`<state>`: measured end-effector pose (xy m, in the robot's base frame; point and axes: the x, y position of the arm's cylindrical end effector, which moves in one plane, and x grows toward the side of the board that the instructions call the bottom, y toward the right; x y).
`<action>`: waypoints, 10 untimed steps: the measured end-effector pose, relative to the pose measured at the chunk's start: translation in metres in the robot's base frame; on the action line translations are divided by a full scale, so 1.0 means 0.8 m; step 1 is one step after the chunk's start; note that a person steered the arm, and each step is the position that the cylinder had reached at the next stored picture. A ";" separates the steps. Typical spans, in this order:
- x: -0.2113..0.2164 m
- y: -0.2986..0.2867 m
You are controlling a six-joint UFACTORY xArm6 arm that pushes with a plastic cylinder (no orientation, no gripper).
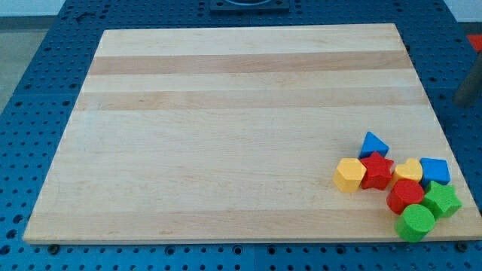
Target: Nudge the green star up a bit
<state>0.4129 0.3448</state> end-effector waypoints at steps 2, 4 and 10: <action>0.009 -0.040; 0.091 -0.026; 0.244 -0.093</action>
<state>0.6084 0.2703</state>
